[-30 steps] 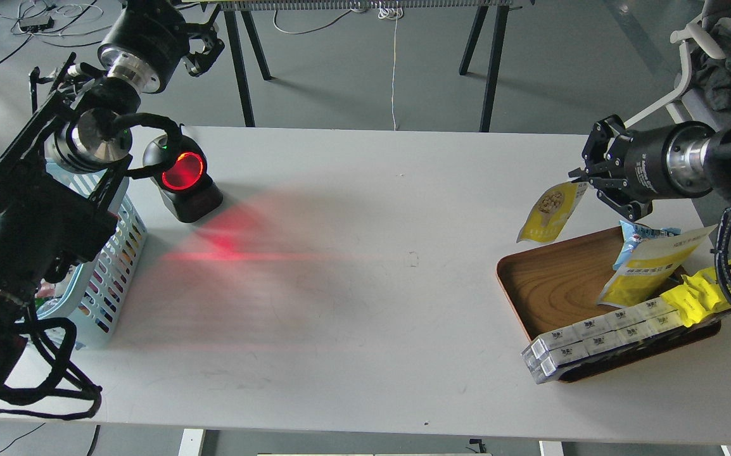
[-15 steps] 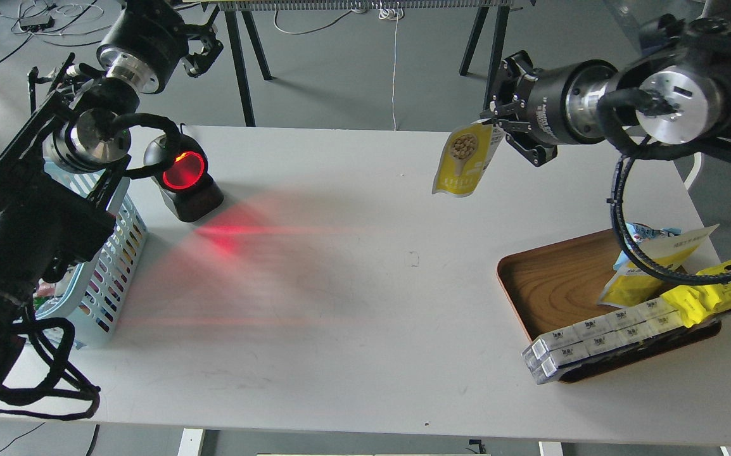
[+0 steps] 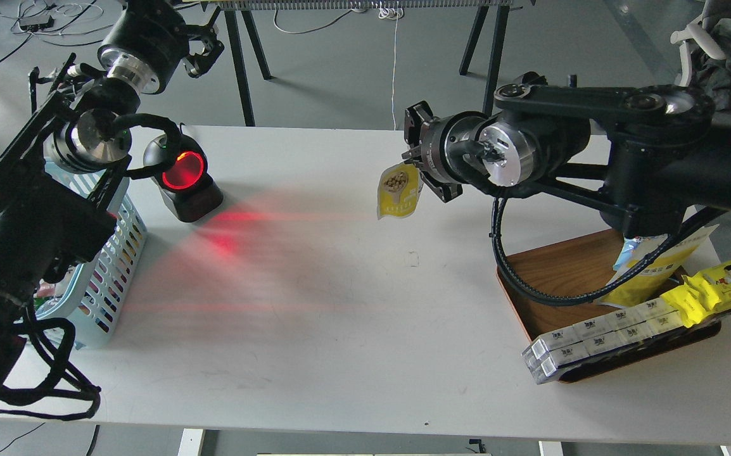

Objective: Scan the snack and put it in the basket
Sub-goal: 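Lift the yellow packet and carry it toward the table center, then release the yellow packet upright on the table and withdraw right gripper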

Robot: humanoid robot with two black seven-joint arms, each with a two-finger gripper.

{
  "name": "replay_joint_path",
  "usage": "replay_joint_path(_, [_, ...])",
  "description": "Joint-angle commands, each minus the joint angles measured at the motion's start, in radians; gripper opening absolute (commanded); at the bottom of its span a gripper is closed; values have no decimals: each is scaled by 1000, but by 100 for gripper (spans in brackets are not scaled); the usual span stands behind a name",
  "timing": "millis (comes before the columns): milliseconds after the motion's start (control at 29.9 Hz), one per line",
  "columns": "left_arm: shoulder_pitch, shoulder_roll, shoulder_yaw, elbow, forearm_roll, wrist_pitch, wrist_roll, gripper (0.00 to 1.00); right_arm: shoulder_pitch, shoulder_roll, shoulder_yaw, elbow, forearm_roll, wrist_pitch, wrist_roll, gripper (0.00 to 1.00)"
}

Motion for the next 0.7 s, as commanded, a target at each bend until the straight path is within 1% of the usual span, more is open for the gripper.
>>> replay_joint_path(0, [0, 0, 0, 0, 0, 0, 0, 100, -20, 33, -2, -1, -2, 0, 0, 1])
replay_joint_path(201, [1, -3, 0, 0, 0, 0, 0, 100, -42, 84, -2, -13, -3, 0, 0, 2])
replay_joint_path(368, [1, 0, 0, 0, 0, 0, 0, 100, -46, 95, 0, -15, -14, 0, 0, 4])
replay_joint_path(435, [1, 1, 0, 0, 0, 0, 0, 100, -46, 95, 0, -24, -14, 0, 0, 9])
replay_joint_path(502, [1, 1, 0, 0, 0, 0, -2, 100, -45, 95, 0, -30, -14, 0, 0, 19])
replay_joint_path(669, [1, 3, 0, 0, 0, 0, -2, 100, -34, 95, 2, -48, -14, 0, 0, 39])
